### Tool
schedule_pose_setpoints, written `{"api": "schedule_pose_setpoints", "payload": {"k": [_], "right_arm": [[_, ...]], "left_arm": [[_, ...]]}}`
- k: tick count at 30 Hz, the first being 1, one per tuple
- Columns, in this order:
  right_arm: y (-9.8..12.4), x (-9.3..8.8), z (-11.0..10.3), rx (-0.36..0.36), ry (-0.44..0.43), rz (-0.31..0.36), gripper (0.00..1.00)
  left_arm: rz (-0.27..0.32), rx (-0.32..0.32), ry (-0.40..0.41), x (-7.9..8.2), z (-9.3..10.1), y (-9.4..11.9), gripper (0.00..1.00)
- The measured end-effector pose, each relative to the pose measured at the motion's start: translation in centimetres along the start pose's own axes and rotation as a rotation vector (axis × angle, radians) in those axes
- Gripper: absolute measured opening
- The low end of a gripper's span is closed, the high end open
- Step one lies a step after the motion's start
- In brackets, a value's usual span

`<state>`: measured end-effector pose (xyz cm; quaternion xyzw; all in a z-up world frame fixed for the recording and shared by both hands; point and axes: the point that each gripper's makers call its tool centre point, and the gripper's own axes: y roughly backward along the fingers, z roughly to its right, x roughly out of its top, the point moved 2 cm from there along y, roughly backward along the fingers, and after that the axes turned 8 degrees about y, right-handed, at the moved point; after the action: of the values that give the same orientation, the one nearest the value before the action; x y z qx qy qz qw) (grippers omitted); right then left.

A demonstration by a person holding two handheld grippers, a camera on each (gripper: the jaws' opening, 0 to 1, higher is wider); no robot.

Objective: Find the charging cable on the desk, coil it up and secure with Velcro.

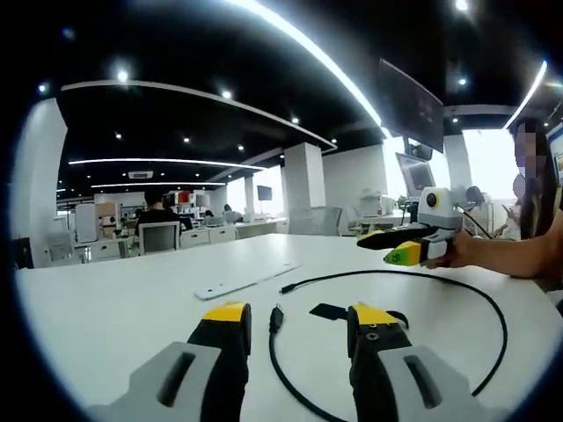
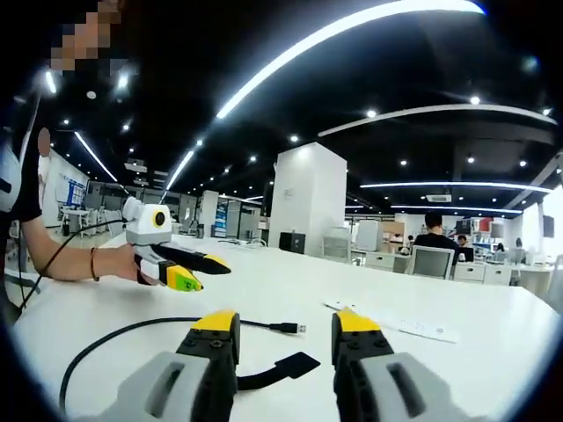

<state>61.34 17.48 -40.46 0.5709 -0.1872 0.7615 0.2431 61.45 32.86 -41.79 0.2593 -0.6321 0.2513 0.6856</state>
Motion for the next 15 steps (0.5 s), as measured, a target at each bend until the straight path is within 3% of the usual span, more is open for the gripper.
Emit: {"api": "schedule_pose_setpoints", "payload": {"k": [2, 6, 15], "right_arm": [[-0.7, 0.4, -0.3, 0.035, -0.015, 0.013, 0.42], [-1.9, -0.3, -0.5, 0.070, 0.010, -0.039, 0.39], [-3.0, -1.7, 0.1, 0.077, -0.016, -0.067, 0.40]], "left_arm": [[0.007, -0.002, 0.015, 0.0, -0.1, 0.0, 0.44], [0.012, -0.006, 0.020, 0.1, 0.0, 0.0, 0.44], [0.008, -0.002, 0.022, -0.1, -0.1, 0.0, 0.44]]}}
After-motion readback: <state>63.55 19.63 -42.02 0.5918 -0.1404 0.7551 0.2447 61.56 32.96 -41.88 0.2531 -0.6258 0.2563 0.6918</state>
